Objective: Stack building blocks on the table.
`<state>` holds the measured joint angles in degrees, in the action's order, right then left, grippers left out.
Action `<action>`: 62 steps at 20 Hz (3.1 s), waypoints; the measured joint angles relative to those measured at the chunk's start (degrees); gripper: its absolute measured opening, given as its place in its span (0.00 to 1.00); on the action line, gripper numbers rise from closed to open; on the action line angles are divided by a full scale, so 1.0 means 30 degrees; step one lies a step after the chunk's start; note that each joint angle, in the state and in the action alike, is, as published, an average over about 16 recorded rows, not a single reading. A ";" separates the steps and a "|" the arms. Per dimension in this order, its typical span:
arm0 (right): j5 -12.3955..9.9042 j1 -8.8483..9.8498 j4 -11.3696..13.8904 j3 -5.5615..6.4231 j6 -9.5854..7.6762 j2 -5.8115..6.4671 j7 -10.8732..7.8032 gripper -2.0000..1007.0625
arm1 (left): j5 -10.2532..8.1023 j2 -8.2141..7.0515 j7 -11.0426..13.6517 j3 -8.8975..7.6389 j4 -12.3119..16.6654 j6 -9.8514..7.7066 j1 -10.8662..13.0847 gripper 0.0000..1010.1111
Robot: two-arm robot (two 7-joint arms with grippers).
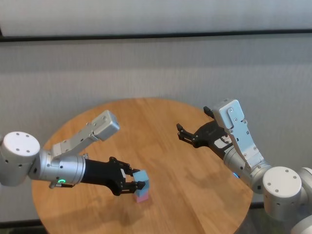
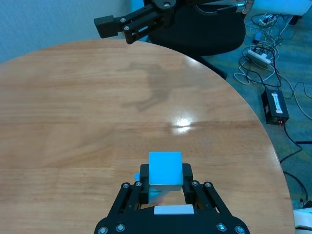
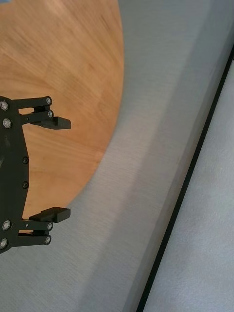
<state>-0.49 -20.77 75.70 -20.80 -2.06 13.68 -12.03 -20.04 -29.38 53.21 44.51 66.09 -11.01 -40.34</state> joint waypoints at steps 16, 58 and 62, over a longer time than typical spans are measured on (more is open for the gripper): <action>0.0000 0.0000 0.0000 0.0000 0.0000 0.0000 0.0000 1.00 | -0.0142 0.0169 -0.0111 0.0474 -0.0743 0.0151 -0.0372 0.39; 0.0000 0.0000 0.0000 0.0000 0.0000 0.0000 0.0000 1.00 | -0.0190 0.0234 -0.0068 0.0463 -0.1088 0.0319 -0.0462 0.59; 0.0000 0.0000 0.0000 0.0000 0.0000 0.0000 0.0000 1.00 | -0.0300 0.0173 -0.0051 0.0378 -0.0960 0.0350 -0.0400 0.72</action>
<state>-0.49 -20.77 75.70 -20.80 -2.06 13.68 -12.03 -20.94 -28.86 53.05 45.65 63.21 -9.96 -41.54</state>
